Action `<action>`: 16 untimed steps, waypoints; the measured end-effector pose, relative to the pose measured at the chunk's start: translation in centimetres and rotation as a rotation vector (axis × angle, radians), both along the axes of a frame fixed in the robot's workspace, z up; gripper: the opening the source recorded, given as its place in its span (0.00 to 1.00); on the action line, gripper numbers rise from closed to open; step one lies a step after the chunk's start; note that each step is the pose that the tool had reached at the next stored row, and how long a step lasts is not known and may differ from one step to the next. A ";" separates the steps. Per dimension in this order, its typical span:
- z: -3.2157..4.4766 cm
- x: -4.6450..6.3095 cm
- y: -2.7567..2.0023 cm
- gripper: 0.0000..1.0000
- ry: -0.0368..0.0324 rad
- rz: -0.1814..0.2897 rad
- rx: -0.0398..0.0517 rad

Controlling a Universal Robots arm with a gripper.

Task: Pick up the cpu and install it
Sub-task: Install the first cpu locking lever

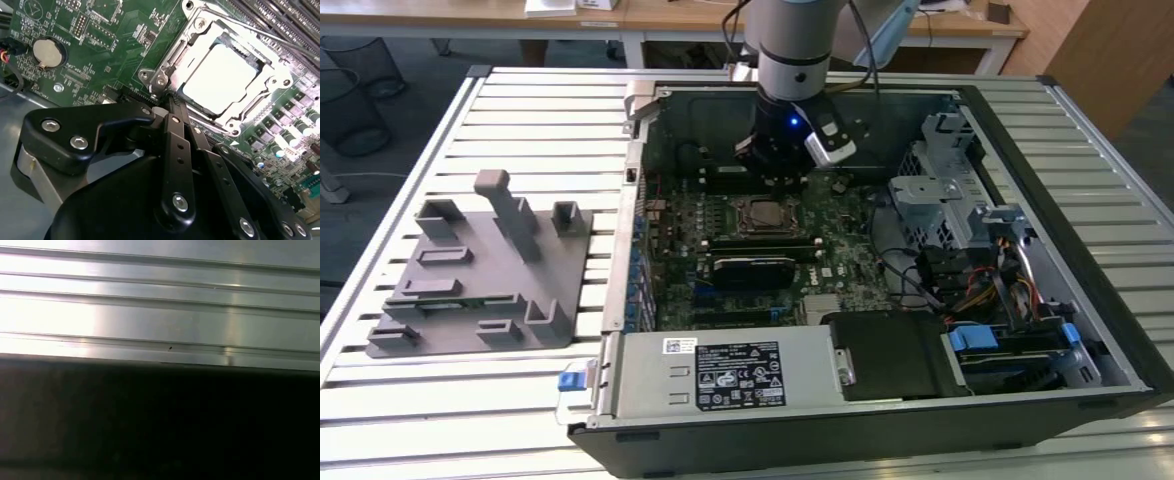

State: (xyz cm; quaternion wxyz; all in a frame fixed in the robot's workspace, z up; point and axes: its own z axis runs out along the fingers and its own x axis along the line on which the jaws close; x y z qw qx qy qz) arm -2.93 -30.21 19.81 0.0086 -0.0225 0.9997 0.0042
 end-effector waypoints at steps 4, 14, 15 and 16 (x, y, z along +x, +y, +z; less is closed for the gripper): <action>-0.31 0.0 0.02 0.11 -0.0001 0.000 -0.0080; -0.35 0.0 0.06 0.11 0.0024 0.000 0.0457; -0.28 0.0 0.07 0.11 0.0024 0.000 0.0487; -0.17 0.0 0.09 0.11 0.0020 0.000 0.0503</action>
